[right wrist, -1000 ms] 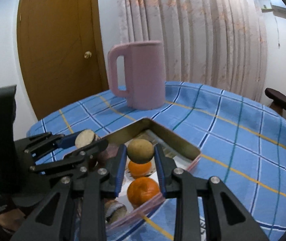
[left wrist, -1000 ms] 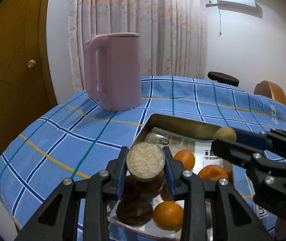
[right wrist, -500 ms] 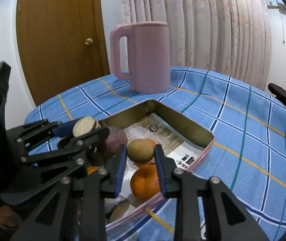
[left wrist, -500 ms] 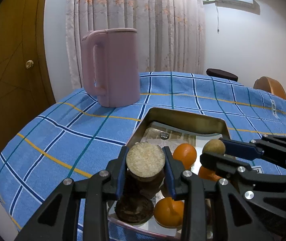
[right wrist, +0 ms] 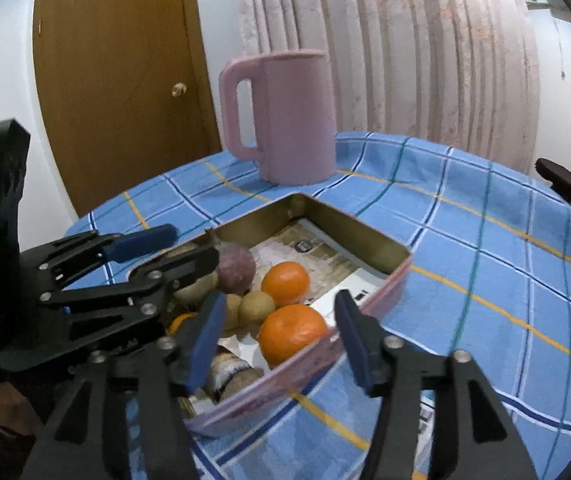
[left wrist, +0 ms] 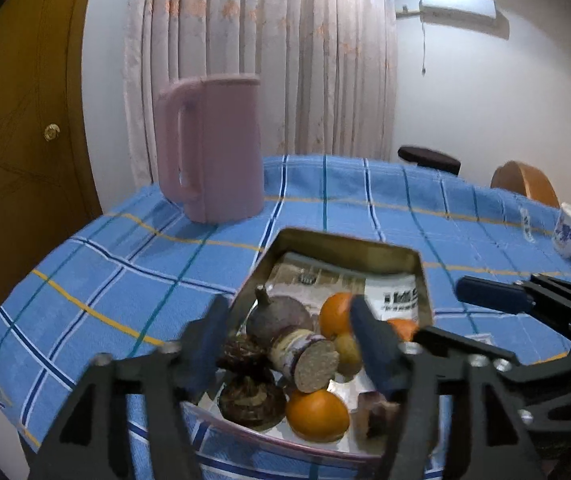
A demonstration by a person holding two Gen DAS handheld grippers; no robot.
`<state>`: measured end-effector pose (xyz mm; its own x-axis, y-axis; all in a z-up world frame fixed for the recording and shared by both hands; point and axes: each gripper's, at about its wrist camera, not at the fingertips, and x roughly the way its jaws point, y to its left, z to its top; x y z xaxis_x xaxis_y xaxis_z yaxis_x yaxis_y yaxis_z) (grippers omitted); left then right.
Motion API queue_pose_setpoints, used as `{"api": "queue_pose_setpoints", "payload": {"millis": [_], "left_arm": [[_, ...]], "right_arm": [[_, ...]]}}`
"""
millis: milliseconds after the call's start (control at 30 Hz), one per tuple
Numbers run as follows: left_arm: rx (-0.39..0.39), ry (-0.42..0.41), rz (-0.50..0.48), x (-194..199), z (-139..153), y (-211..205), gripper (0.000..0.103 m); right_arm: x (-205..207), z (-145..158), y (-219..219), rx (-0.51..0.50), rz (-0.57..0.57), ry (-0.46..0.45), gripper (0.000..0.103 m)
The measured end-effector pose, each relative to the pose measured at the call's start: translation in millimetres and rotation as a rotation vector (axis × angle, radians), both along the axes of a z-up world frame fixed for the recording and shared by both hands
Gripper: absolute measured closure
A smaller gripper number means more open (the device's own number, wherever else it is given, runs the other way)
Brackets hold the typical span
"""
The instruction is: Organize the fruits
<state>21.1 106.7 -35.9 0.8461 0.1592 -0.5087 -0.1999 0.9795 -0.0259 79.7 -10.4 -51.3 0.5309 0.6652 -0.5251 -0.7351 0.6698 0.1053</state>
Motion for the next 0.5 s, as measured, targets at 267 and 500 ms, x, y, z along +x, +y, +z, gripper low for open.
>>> {"api": "queue_pose_setpoints", "payload": {"millis": [267,500], "left_arm": [[0.023,-0.048,-0.043,-13.0,17.9,-18.6,0.032],[0.027,-0.055,-0.04,-17.4,22.5,-23.3,0.032]], "right_arm": [[-24.0,21.8,-39.2,0.023,-0.121,-0.091,0.018],[-33.4,33.5,-59.4,0.065,-0.159,-0.115,0.014]]}}
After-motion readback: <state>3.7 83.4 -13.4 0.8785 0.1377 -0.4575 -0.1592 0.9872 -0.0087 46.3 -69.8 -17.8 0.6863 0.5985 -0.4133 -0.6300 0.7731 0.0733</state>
